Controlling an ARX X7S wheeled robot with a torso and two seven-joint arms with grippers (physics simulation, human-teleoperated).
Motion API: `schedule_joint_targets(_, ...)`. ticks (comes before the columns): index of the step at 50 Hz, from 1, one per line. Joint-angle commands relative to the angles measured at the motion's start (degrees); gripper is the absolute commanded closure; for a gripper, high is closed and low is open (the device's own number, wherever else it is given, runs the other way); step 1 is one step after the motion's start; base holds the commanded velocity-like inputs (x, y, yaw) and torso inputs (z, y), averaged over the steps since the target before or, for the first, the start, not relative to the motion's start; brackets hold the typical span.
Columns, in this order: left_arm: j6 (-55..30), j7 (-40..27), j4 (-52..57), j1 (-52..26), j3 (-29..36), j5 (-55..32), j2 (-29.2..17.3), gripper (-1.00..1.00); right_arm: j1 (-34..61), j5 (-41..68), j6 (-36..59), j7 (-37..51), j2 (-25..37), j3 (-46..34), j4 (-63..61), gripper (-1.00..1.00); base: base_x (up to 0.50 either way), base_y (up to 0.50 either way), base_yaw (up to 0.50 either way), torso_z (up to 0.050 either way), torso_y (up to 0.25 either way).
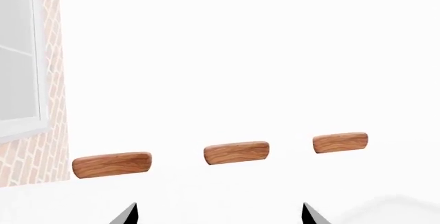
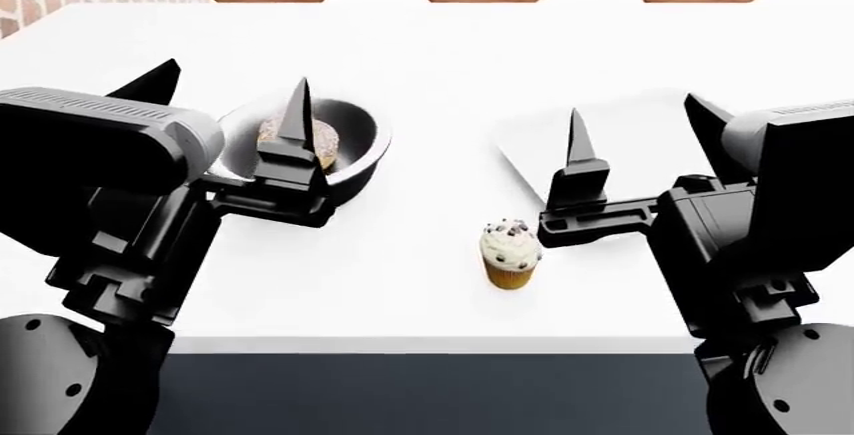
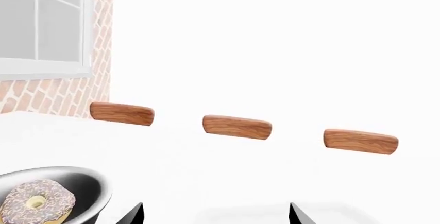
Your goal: Pick up the bowl with donut and place it on the tray. Pick up the cupcake and place it on the tray.
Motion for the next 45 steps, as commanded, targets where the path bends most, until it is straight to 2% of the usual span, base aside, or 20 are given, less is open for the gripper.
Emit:
schedule_joint_targets(1, 0.8, -0.2, -0.3, -0.2, 0.6, 0.1, -0.5, -1.00, 0.1, 1.3, -0.5, 1.1, 0.6, -0.4, 0.3, -1.00, 0.13, 0.00, 0.00, 0.000, 0.000)
schedule_joint_targets(29, 2.7, -0.3, -0.9, 0.4, 1.8, 0.4, -1.5, -1.00, -1.2, 1.4, -2.9, 2.4, 2.2, -2.4, 0.7, -1.00, 0.11, 0.00, 0.00, 0.000, 0.001)
schedule_joint_targets(35, 3.4, -0.1, -1.1, 0.9, 2.1, 0.9, -1.7, -1.00, -3.7, 12.3, -2.3, 8.2, 0.9, 1.1, 1.2, -1.00, 0.00, 0.00, 0.00, 0.000, 0.000)
schedule_joint_targets(45, 5.0, 0.8, -1.8, 1.6, 3.3, 2.3, -1.9, -1.00, -10.3, 22.1, -3.9, 13.6, 4.3, 4.9, -1.9, -1.00, 0.00, 0.00, 0.00, 0.000, 0.000)
